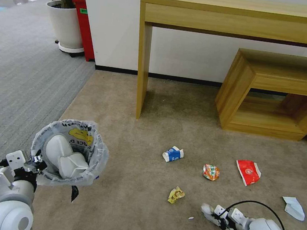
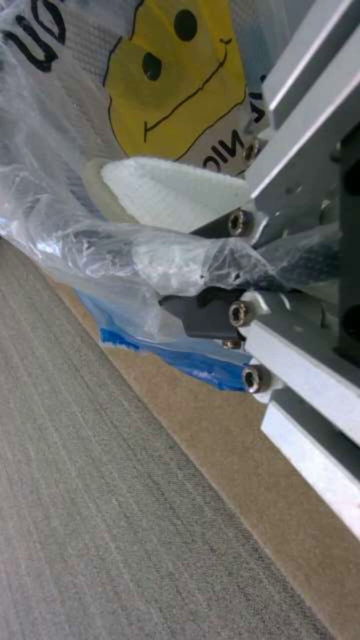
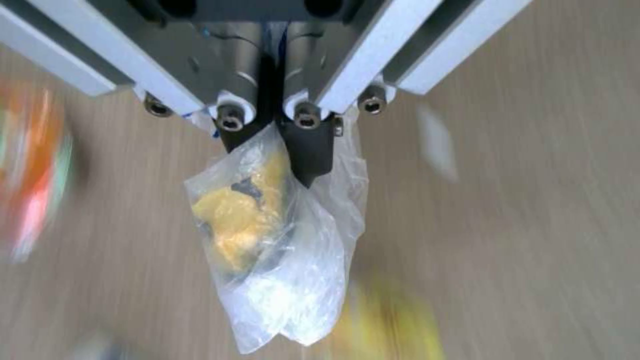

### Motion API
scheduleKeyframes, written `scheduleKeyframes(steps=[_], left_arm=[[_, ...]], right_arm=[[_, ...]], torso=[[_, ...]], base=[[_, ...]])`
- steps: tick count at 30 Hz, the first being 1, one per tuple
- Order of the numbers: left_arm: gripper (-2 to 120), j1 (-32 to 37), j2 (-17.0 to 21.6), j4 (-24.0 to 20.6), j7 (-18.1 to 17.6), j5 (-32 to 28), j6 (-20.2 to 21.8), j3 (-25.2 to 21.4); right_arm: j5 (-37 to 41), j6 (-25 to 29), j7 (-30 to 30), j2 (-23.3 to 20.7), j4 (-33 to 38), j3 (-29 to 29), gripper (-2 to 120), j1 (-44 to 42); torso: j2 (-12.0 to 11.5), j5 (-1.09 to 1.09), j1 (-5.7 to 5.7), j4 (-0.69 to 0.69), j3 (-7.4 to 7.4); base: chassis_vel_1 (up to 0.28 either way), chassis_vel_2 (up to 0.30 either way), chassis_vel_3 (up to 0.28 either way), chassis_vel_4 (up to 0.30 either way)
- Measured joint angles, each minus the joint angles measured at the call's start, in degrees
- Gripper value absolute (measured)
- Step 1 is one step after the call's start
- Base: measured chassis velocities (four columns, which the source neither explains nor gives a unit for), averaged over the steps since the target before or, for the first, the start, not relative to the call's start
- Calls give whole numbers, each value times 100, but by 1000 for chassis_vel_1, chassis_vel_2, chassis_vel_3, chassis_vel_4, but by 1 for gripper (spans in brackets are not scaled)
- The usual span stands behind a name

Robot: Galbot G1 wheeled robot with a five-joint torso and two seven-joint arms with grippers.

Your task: Pick up the trash bin and place the garbage on the floor into it.

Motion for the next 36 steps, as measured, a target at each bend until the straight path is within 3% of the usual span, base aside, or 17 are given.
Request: scheduleKeyframes(steps=[3, 5, 7, 9, 10, 13, 15, 17, 20, 28, 36], left_arm=[[1, 13, 8, 30, 1, 4, 0, 97], [1, 18, 8, 41, 2, 6, 0, 122], [1, 20, -2, 103, 4, 17, 7, 212], [1, 20, -4, 113, 5, 17, 9, 223], [1, -4, -28, 222, 40, -20, 42, 318], [1, -34, -50, 323, 63, -82, 64, 393], [1, -78, -84, 490, 71, -108, 97, 555], [1, -87, -94, 522, 74, -112, 103, 597], [1, -138, -168, 620, 111, -258, 138, 942], [1, -176, -222, 411, 101, -404, 254, 1319], [1, -136, -221, 69, 81, -478, 338, 1377]], right_arm=[[1404, 569, -381, 33, 373, 25, 0, 117], [1663, 619, -442, 37, 447, 11, 0, 138], [2578, 702, -577, 62, 792, -68, 0, 247], [2690, 709, -584, 69, 832, -78, 0, 264], [3377, 744, -716, 168, 1137, -137, 0, 377], [3765, 749, -893, 246, 1351, -193, 0, 432], [4475, 749, -1046, 361, 1653, -480, 0, 558], [4599, 753, -1047, 390, 1681, -561, 0, 601], [5371, 837, -1003, 757, 1710, -1288, 0, 998], [5368, 1143, -518, 1370, 1115, -2294, 0, 1499], [4931, 1349, -259, 1471, 732, -2580, 0, 1598]], torso=[[0, -2, 0, -1, 0], [0, -2, 0, -2, 0], [0, -2, 0, -1, 0], [1, -2, 0, -1, 0], [0, -1, 0, 0, 0], [0, -2, 0, -1, 0], [0, -3, 0, -3, 0], [0, -2, 0, -2, 0], [0, -2, 0, -1, 0], [0, -1, 1, -1, 0], [0, 1, 0, -1, 0]], base=[[0, 0, 0, 0], [0, 0, 0, 0], [0, 0, 0, 0], [0, 0, 0, 0], [0, 0, 0, 0], [0, 0, 0, 0], [0, 0, 0, 0], [0, 0, 0, 0], [0, 0, 0, 0], [0, 0, 0, 0], [0, 0, 0, 0]])
